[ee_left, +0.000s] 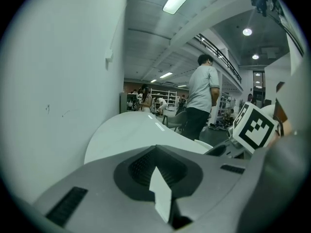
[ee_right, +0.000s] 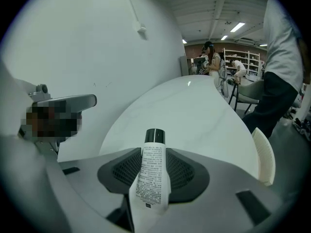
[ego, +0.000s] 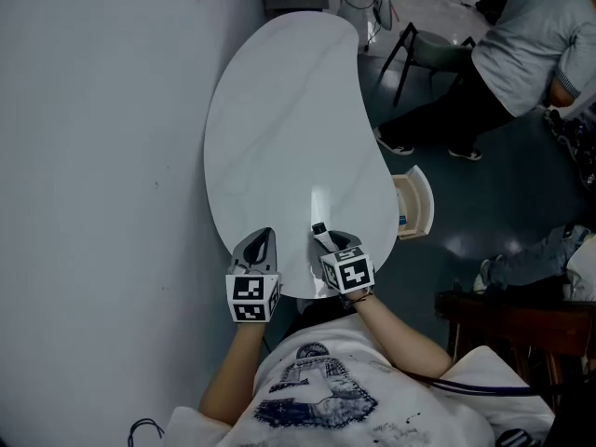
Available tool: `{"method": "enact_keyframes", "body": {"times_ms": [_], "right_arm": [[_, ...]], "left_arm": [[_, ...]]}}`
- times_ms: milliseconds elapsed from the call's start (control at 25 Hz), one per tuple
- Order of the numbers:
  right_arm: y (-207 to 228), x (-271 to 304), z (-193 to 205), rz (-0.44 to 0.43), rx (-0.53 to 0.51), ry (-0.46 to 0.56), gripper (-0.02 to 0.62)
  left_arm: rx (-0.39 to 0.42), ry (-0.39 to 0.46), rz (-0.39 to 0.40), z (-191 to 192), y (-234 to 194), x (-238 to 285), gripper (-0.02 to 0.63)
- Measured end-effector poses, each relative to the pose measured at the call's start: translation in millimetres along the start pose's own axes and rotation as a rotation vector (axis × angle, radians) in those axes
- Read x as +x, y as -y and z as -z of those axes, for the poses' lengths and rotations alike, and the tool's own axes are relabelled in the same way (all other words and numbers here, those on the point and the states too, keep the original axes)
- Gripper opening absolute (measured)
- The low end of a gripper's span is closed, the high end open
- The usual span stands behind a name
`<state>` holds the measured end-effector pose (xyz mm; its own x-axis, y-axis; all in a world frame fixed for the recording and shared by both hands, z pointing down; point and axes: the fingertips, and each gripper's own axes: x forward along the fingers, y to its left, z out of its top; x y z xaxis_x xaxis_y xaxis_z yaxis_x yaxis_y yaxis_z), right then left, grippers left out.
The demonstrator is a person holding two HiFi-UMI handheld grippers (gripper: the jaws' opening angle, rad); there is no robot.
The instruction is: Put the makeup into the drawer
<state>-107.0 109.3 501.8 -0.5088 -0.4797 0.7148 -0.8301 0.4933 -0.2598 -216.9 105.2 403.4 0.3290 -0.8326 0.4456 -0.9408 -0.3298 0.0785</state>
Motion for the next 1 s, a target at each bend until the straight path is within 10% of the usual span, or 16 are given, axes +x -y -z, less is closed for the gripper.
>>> {"method": "enact_keyframes", "body": {"times_ms": [1000], "right_arm": [[147.5, -100.1, 29.4, 0.191, 0.201, 0.119, 0.173]], "left_arm": [[0.107, -0.015, 0.235, -23.3, 156.0, 78.8, 0.046]]}}
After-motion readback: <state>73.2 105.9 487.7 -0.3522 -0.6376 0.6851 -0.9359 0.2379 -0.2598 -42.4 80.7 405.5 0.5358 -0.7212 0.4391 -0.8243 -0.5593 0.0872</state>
